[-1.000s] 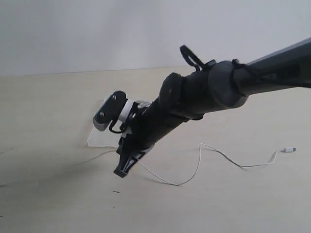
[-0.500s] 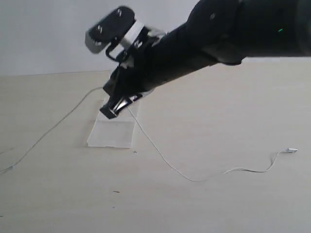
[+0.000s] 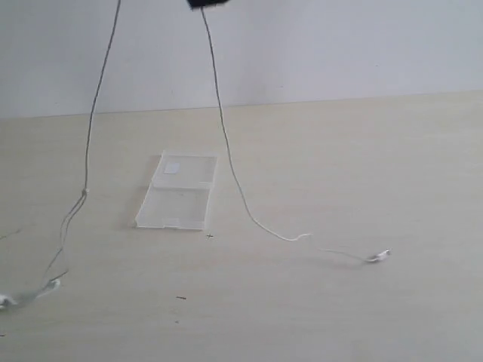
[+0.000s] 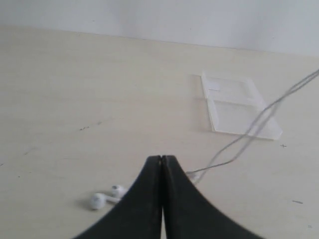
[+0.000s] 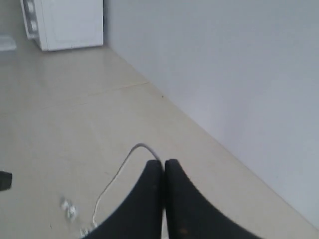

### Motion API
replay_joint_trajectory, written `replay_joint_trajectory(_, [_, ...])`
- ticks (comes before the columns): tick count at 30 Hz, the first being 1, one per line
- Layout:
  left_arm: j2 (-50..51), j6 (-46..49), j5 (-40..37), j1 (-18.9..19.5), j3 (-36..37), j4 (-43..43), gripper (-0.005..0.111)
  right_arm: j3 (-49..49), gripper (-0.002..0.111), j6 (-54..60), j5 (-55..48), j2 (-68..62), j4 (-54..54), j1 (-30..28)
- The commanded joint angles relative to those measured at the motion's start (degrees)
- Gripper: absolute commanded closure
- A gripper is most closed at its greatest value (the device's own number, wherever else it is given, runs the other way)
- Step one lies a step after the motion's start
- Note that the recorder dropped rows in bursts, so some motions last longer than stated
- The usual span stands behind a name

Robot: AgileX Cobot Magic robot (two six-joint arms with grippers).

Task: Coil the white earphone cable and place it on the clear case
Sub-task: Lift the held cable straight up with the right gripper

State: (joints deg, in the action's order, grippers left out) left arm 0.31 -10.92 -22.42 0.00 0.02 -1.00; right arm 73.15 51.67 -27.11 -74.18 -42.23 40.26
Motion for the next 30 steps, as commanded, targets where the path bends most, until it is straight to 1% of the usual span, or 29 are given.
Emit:
replay_joint_trajectory(1, [-0.31, 0.14, 0.3, 0.07, -0.02, 0.07, 0.107, -0.08, 0.108, -0.72, 0.08, 5.14, -1.76, 0.05])
replay_joint_trajectory(4, [-0.31, 0.14, 0.3, 0.07, -0.02, 0.07, 0.107, -0.08, 0.108, -2.27, 0.89, 7.58, -2.14, 0.05])
replay_joint_trajectory(26, [-0.31, 0.14, 0.3, 0.07, -0.02, 0.07, 0.107, -0.08, 0.108, -2.15, 0.74, 19.57, -3.49, 0.05])
replay_joint_trajectory(30, [-0.31, 0.14, 0.3, 0.07, -0.02, 0.07, 0.107, -0.08, 0.108, -2.15, 0.74, 20.21, -3.46, 0.05])
